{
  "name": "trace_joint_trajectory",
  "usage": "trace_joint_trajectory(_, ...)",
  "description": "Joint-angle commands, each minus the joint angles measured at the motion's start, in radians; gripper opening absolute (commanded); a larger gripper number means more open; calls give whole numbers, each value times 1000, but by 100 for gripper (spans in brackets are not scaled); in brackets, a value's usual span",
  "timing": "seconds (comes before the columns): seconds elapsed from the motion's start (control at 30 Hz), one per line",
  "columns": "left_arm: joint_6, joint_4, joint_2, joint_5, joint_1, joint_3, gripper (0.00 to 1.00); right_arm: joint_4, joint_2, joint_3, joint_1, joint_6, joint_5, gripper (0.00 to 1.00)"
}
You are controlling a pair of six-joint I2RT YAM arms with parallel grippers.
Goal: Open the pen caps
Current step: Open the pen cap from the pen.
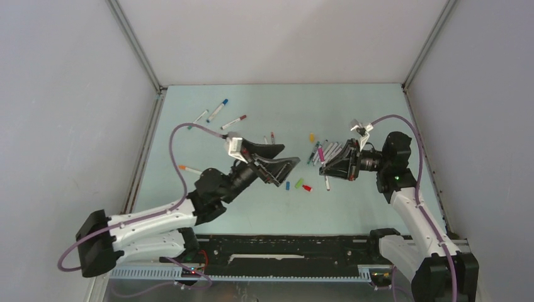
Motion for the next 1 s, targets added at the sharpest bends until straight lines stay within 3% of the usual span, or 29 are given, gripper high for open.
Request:
trace_joint_trajectory(0.0, 67, -75, -87, -73, 19, -24, 100, -245, -18, 37, -15, -320, -113, 0)
trace_joint_trajectory(0.2, -3, -61, -33, 51, 36, 27, 100, -328, -8, 37, -34, -397, -129, 0)
trace_joint_trajectory(0.57, -126, 143, 207, 144, 20, 117, 99, -358, -7, 30, -39, -431, -116, 0)
trace_joint_trajectory(0.97, -157, 113, 349, 57, -33, 211, 79, -357, -6, 30, -37, -428, -114, 0)
